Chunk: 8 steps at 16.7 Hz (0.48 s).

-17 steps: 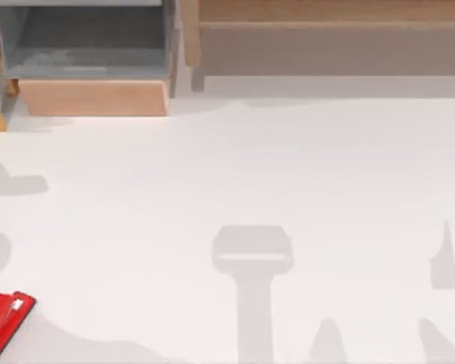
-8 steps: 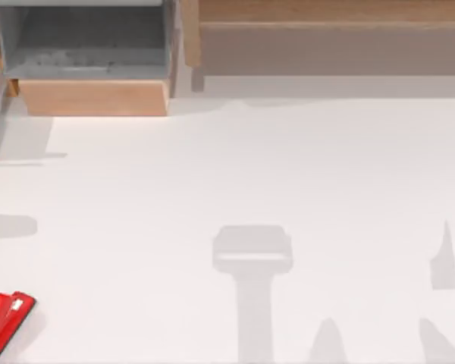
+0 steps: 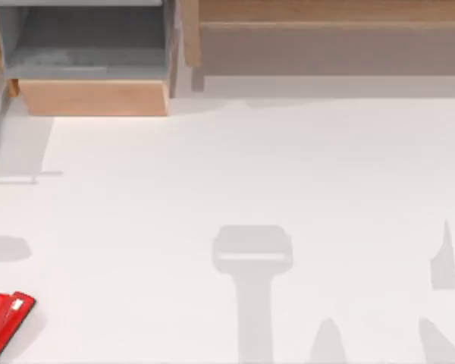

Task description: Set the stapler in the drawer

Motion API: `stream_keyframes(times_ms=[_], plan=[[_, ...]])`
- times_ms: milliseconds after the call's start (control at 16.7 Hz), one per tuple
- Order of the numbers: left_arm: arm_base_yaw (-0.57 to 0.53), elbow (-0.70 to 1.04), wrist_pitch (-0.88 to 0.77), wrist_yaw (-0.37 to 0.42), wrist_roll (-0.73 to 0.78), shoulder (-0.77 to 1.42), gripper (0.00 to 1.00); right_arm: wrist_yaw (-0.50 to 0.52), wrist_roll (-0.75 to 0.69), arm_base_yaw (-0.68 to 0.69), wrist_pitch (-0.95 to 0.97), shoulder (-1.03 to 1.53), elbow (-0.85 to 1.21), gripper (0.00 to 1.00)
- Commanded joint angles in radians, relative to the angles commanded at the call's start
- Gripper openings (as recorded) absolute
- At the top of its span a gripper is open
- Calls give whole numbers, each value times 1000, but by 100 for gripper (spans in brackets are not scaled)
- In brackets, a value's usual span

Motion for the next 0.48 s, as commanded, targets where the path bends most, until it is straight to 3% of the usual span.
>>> stream_keyframes(times_ms=[240,480], plan=[[63,-106,61,63,3,-42,0,0,0,0,0,0,0,100],[65,-109,63,65,4,-45,0,0,0,0,0,0,0,100]])
